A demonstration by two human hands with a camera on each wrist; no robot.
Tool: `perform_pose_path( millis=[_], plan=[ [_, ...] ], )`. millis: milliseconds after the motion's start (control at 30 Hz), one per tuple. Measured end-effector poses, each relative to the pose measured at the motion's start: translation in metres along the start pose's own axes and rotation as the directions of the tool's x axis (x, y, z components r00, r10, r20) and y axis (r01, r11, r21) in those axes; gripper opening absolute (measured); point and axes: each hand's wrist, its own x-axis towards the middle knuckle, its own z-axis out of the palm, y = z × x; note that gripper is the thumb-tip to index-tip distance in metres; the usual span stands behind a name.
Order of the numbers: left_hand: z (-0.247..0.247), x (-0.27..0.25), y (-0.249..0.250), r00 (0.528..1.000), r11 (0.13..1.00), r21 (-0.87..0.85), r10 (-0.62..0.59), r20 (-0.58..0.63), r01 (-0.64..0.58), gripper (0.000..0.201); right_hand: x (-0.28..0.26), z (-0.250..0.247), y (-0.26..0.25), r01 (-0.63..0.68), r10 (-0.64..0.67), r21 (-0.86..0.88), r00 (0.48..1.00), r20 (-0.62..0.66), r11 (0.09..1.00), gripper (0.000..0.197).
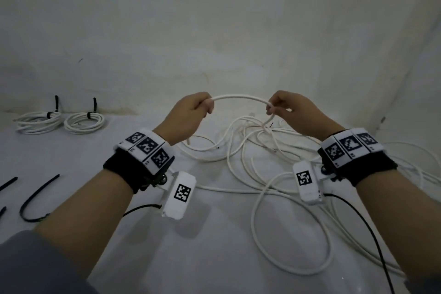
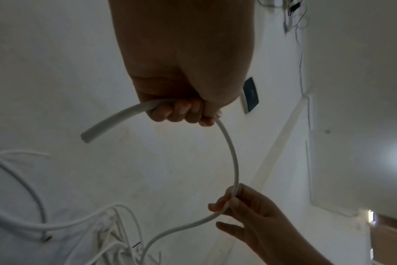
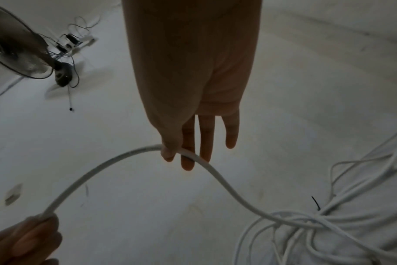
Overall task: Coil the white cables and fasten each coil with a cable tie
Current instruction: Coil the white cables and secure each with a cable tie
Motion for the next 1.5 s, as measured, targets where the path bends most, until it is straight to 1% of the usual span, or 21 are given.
perform_pose_path(
  millis=[100, 167, 200, 267, 367, 400, 467, 533, 600, 667, 700, 767, 800, 867, 900, 967, 1033, 1200, 1300, 1400, 1500],
  plan=[
    [-0.003, -0.004, 0.005, 0.994, 0.97, -0.234, -0.08, -0.077, 0.06, 0.036, 0.003, -0.005, -0.009, 0.013, -0.009, 0.079, 0.999, -0.045, 0.997, 0.009],
    [-0.004, -0.009, 0.008, 0.982, 0.896, -0.425, -0.175, -0.071, 0.129, 0.039, 0.004, -0.008, -0.019, 0.012, 0.008, 0.218, 0.996, -0.087, 0.976, 0.017],
    [-0.003, -0.012, 0.01, 0.976, 0.854, -0.492, -0.215, -0.037, 0.169, 0.041, 0.004, -0.01, -0.024, 0.009, 0.021, 0.277, 0.994, -0.106, 0.961, 0.019],
    [-0.003, -0.019, 0.013, 0.963, 0.773, -0.58, -0.252, 0.091, 0.257, 0.045, 0.004, -0.012, -0.034, 0.03, 0.024, 0.342, 0.988, -0.15, 0.939, 0.021],
    [-0.003, -0.025, 0.016, 0.935, 0.66, -0.664, -0.22, 0.278, 0.352, 0.049, 0.005, -0.014, -0.045, 0.082, 0.013, 0.353, 0.966, -0.259, 0.932, 0.02],
    [-0.004, -0.026, 0.016, 0.931, 0.612, -0.703, -0.203, 0.302, 0.362, 0.05, 0.006, -0.015, -0.048, 0.088, 0.02, 0.356, 0.957, -0.29, 0.93, 0.019],
    [-0.008, -0.027, 0.017, 0.936, 0.492, -0.797, -0.192, 0.294, 0.351, 0.053, 0.006, -0.015, -0.051, 0.084, 0.034, 0.353, 0.948, -0.315, 0.932, 0.015],
    [-0.012, -0.027, 0.019, 0.948, 0.372, -0.878, -0.218, 0.233, 0.302, 0.056, 0.002, -0.011, -0.05, 0.048, 0.047, 0.355, 0.966, -0.254, 0.934, 0.007],
    [-0.017, -0.026, 0.02, 0.955, 0.275, -0.933, -0.244, 0.165, 0.232, 0.059, -0.005, -0.001, -0.047, -0.028, 0.071, 0.416, 0.993, -0.089, 0.909, 0.002],
    [-0.023, -0.025, 0.017, 0.96, 0.197, -0.967, -0.259, 0.106, 0.16, 0.06, -0.014, 0.012, -0.043, -0.107, 0.083, 0.463, 0.994, 0.073, 0.88, 0.009],
    [-0.026, -0.024, 0.015, 0.962, 0.16, -0.979, -0.262, 0.082, 0.127, 0.061, -0.019, 0.018, -0.04, -0.121, 0.077, 0.473, 0.991, 0.112, 0.873, 0.012],
    [-0.031, -0.022, 0.011, 0.961, 0.1, -0.993, -0.274, 0.038, 0.068, 0.063, -0.025, 0.028, -0.034, -0.091, 0.051, 0.445, 0.993, 0.102, 0.891, 0.015],
    [-0.033, -0.022, 0.01, 0.958, 0.084, -0.995, -0.286, 0.018, 0.044, 0.062, -0.026, 0.031, -0.033, -0.049, 0.022, 0.376, 0.997, 0.075, 0.925, 0.015],
    [-0.035, -0.021, 0.008, 0.951, 0.079, -0.997, -0.309, -0.017, 0.007, 0.058, -0.027, 0.036, -0.035, 0.064, -0.075, 0.176, 0.996, 0.054, 0.982, 0.012],
    [-0.036, -0.02, 0.008, 0.948, 0.092, -0.996, -0.317, -0.036, -0.007, 0.054, -0.027, 0.038, -0.038, 0.127, -0.133, 0.083, 0.989, 0.068, 0.988, 0.012],
    [-0.036, -0.018, 0.006, 0.942, 0.135, -0.99, -0.327, -0.067, -0.024, 0.047, -0.026, 0.043, -0.046, 0.237, -0.229, -0.048, 0.965, 0.126, 0.97, 0.016],
    [-0.036, -0.016, 0.005, 0.94, 0.17, -0.985, -0.332, -0.078, -0.021, 0.046, -0.028, 0.048, -0.055, 0.317, -0.296, -0.106, 0.938, 0.181, 0.942, 0.023],
    [-0.022, -0.015, 0.007, 0.94, 0.272, -0.962, -0.337, -0.059, 0.038, 0.047, -0.031, 0.052, -0.08, 0.475, -0.46, -0.103, 0.877, 0.138, 0.874, 0.022],
    [-0.008, -0.018, 0.009, 0.939, 0.353, -0.929, -0.343, -0.017, 0.112, 0.046, -0.026, 0.053, -0.094, 0.524, -0.516, -0.119, 0.852, 0.093, 0.843, 0.026],
    [0.005, -0.024, 0.009, 0.942, 0.501, -0.844, -0.334, 0.016, 0.192, 0.045, -0.023, 0.053, -0.098, 0.51, -0.511, -0.083, 0.859, 0.006, 0.856, 0.023],
    [0.012, -0.034, 0.011, 0.953, 0.658, -0.718, -0.303, 0.026, 0.229, 0.046, -0.023, 0.053, -0.095, 0.434, -0.432, -0.006, 0.894, -0.122, 0.901, 0.015]
  ],
)
